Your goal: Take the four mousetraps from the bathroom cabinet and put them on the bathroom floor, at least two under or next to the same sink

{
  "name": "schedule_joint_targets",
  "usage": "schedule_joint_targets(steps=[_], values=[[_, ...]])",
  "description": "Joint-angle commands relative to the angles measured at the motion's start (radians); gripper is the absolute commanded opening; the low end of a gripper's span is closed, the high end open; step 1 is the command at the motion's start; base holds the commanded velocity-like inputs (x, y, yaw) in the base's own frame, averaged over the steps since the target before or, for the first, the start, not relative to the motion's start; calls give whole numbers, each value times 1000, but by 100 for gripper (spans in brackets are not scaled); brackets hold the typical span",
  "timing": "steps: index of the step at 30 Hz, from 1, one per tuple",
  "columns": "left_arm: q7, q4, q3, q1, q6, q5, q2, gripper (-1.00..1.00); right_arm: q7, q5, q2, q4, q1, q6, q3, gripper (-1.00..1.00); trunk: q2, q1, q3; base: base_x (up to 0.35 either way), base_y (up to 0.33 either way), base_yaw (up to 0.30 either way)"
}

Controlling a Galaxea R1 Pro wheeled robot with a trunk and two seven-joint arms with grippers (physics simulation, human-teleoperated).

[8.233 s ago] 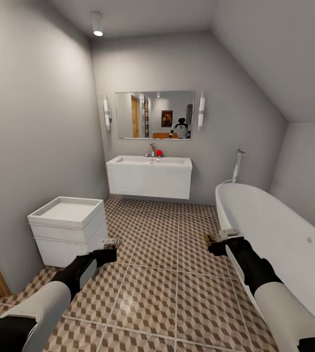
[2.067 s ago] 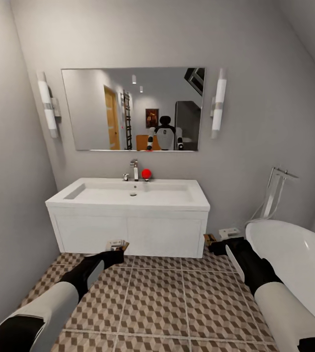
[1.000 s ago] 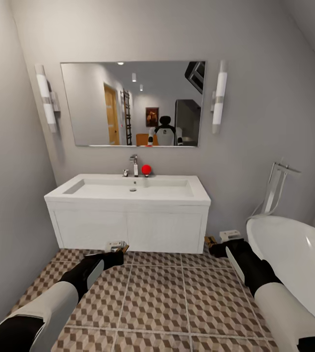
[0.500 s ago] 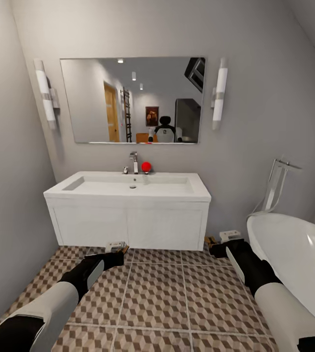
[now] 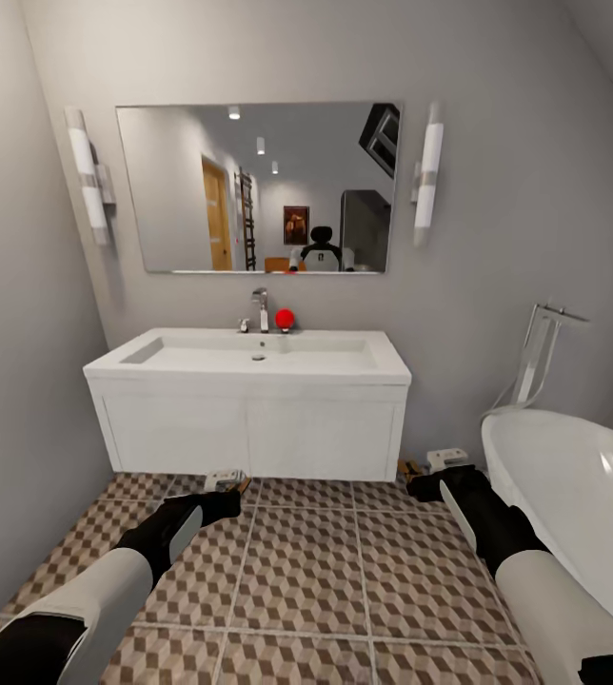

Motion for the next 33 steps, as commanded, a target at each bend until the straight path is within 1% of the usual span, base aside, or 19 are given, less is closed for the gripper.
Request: schedule_joint_targets(steps=[1,12,19,23,28,33], values=[[1,-2,-6,0,5,10,1,-100,1,2,-1,-1,-1,5,4,-100,-8,4,-4,0,0,0],[3,1,-6,0,1,9,-1,-100,2,0,0,-1,-1,5,4,-100,-85,46,-39,0,0,0],[29,2,-6,0,-1,11,-1,-100,1,-1,0,-1,-1,5,5,-100,-134,73,-61,0,0,-8],[34,2,-6,0,-1,13,-2,-100,-3,-1,0,-1,-1,6,5,-100,-162,88,-73,0,0,-153],[36,2,-6,0,-1,13,-1,-100,-4,-1,0,-1,-1,7,5,-100,-197,107,-89,0,0,-249],[36,3,-6,0,-3,12,-1,-100,-3,-1,0,-1,-1,7,4,-100,-232,127,-105,0,0,-54]])
